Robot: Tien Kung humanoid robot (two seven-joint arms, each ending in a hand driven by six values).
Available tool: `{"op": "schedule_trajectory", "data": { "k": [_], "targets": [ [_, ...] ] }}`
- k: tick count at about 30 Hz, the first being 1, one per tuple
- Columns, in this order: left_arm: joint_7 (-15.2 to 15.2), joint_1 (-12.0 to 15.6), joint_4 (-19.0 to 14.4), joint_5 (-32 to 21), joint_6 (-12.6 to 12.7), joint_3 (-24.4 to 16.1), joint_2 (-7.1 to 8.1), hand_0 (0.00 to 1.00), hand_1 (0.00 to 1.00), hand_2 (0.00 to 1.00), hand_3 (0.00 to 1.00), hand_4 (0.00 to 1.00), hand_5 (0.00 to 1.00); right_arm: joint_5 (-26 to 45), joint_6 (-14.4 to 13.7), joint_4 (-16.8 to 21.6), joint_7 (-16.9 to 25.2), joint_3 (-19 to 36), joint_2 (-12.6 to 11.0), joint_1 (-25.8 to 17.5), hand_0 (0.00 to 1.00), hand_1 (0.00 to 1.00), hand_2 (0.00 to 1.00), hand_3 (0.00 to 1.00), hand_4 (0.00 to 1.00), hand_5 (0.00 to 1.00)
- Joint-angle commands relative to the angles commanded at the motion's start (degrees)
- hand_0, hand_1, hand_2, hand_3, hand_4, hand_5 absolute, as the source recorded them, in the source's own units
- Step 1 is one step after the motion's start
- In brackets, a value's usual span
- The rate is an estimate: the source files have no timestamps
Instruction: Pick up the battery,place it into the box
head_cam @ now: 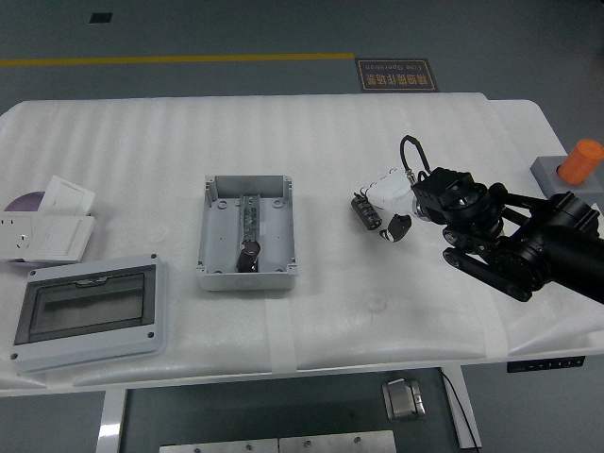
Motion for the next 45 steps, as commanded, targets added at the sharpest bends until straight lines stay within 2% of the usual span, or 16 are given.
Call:
{"op": "schedule_trajectory", "data": {
  "k": [2,3,8,9,14,15,19,21,24,27,30,33,39,41,44,45],
  "targets": [
    [0.0,0.0,0.0,-0.1,0.0,0.1,-0.01,0.632,0.643,0.473,0.544,0.599,0.372,0.2,-0.2,-0.1,0.0,0.0,0.1,-0.1,0.942,0.840,0.862,0.972,0.446,0.207],
    [0.0,0.0,0.0,-0.1,0.0,0.2,-0.01,0.632,0.643,0.473,0.544,0.597,0.374,0.2,-0.3,-0.2,0.0,0.0,0.1,-0.1,0.937,0.824,0.833,0.896,0.409,0.201],
    [-0.2,-0.1,0.0,-0.7,0.1,0.7,-0.03,0.632,0.643,0.473,0.544,0.597,0.374,0.8,-0.7,-0.5,-0.1,0.1,0.1,-0.2,0.937,0.824,0.833,0.896,0.409,0.201],
    [-0.3,-0.1,0.0,-0.9,0.1,0.9,-0.02,0.632,0.643,0.473,0.545,0.594,0.375,0.9,-0.8,-0.5,-0.1,0.1,0.1,-0.2,0.921,0.806,0.778,0.743,0.379,0.197],
    [-0.5,-0.1,0.0,-1.5,0.2,1.5,-0.06,0.632,0.643,0.473,0.545,0.594,0.375,2.2,-1.5,-0.5,-0.5,-0.2,0.0,-0.3,0.921,0.806,0.778,0.743,0.379,0.197],
    [-0.5,-0.1,0.0,-1.5,0.2,1.5,-0.08,0.632,0.642,0.474,0.546,0.594,0.375,2.8,-2.0,-0.4,-0.7,-0.5,0.0,-0.4,0.911,0.796,0.721,0.675,0.361,0.196],
    [-0.5,0.0,0.0,-1.3,0.2,1.3,-0.20,0.632,0.642,0.474,0.546,0.594,0.375,6.1,-5.3,0.8,-2.5,-3.2,-1.0,-0.4,0.911,0.796,0.721,0.675,0.361,0.196],
    [-0.3,0.1,0.0,-0.9,0.2,0.9,-0.28,0.632,0.643,0.479,0.550,0.591,0.377,8.7,-8.0,2.6,-4.1,-5.6,-1.9,-0.2,0.902,0.783,0.686,0.640,0.355,0.193],
    [-0.1,0.3,0.0,-0.4,0.2,0.4,-0.34,0.632,0.643,0.479,0.550,0.591,0.377,12.1,-11.9,5.6,-6.0,-8.2,-3.2,0.1,0.902,0.783,0.686,0.640,0.355,0.193],
    [-0.1,0.3,0.0,-0.2,0.2,0.2,-0.36,0.632,0.643,0.480,0.550,0.594,0.382,14.4,-15.1,9.1,-7.3,-6.4,-4.5,0.0,0.910,0.781,0.682,0.645,0.352,0.194],
    [-0.1,0.4,0.0,-0.2,0.1,0.2,-0.38,0.632,0.643,0.480,0.550,0.594,0.382,15.4,-16.5,12.8,-8.1,-3.1,-4.9,-0.8,0.910,0.781,0.682,0.645,0.352,0.194],
    [0.0,0.5,0.0,-0.1,0.1,0.1,-0.48,0.631,0.643,0.480,0.550,0.594,0.383,15.5,-17.1,16.8,-8.8,0.9,-4.2,-2.5,0.906,0.782,0.689,0.647,0.361,0.195],
    [0.1,0.8,0.0,0.0,0.0,-0.2,-0.75,0.632,0.643,0.480,0.548,0.600,0.391,14.7,-17.1,24.6,-9.9,8.7,-1.0,-5.7,0.905,0.783,0.705,0.660,0.383,0.199],
    [0.1,0.9,0.0,0.2,0.0,-0.5,-0.74,0.632,0.643,0.480,0.548,0.600,0.391,14.8,-17.6,26.5,-9.8,10.5,0.1,-6.5,0.905,0.783,0.705,0.660,0.383,0.199],
    [0.1,1.0,0.0,0.1,0.1,-0.5,-0.72,0.632,0.643,0.480,0.548,0.600,0.391,14.8,-18.9,27.4,-9.5,11.7,1.6,-7.5,0.905,0.783,0.705,0.660,0.383,0.199],
    [0.1,1.0,0.0,0.0,0.1,-0.5,-0.72,0.632,0.643,0.479,0.547,0.601,0.391,14.8,-19.3,27.3,-9.4,12.0,2.1,-7.9,0.916,0.817,0.832,0.831,0.572,0.298]
  ]
}}
